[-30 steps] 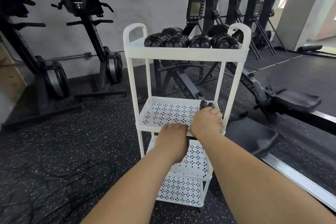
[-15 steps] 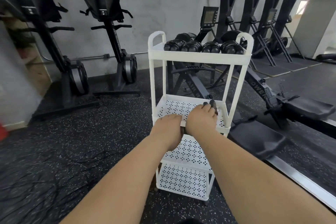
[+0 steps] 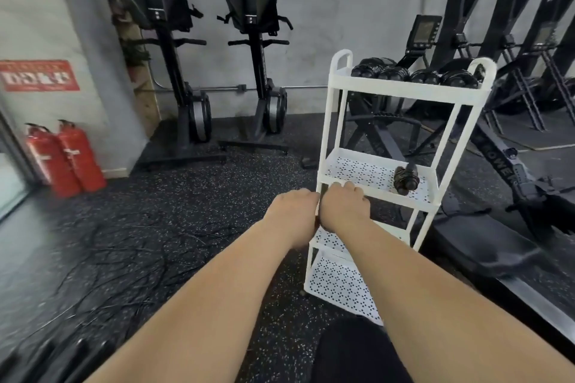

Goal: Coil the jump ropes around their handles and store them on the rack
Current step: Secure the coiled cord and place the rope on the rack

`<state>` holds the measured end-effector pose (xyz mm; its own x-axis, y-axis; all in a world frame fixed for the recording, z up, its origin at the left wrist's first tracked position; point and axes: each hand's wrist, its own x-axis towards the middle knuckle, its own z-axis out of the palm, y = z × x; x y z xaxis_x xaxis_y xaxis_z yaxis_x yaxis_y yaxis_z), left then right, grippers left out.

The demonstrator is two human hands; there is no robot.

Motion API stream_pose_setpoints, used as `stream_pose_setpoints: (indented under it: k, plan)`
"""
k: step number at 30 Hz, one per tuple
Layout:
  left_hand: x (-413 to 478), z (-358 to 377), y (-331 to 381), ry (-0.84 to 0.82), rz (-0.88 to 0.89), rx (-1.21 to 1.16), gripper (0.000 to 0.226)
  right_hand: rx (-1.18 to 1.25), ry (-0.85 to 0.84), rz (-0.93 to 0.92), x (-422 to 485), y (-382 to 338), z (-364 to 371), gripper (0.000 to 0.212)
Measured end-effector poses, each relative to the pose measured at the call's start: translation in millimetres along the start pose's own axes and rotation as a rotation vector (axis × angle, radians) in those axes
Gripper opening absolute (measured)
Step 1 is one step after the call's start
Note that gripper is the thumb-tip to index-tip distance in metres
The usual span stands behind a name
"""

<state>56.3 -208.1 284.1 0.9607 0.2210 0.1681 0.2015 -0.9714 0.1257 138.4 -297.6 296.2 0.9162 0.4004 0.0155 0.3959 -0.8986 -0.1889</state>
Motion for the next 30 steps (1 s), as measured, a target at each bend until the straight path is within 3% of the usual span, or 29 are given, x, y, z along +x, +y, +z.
stream_pose_setpoints:
  k: [11,18,30]
  plan:
    - [-115,19,-76,-0.145,-0.236,0.051,0.053,-0.008,-0.189,-0.275,-71,-88,69,0.045]
    - [-183,50,-139,-0.268,-0.404,0.019,0.063,-0.056,-0.385,-0.386,-94,-142,129,0.059]
    - [-237,114,-251,-0.536,-0.607,-0.127,0.072,-0.091,-0.601,-0.545,-95,-211,238,0.047]
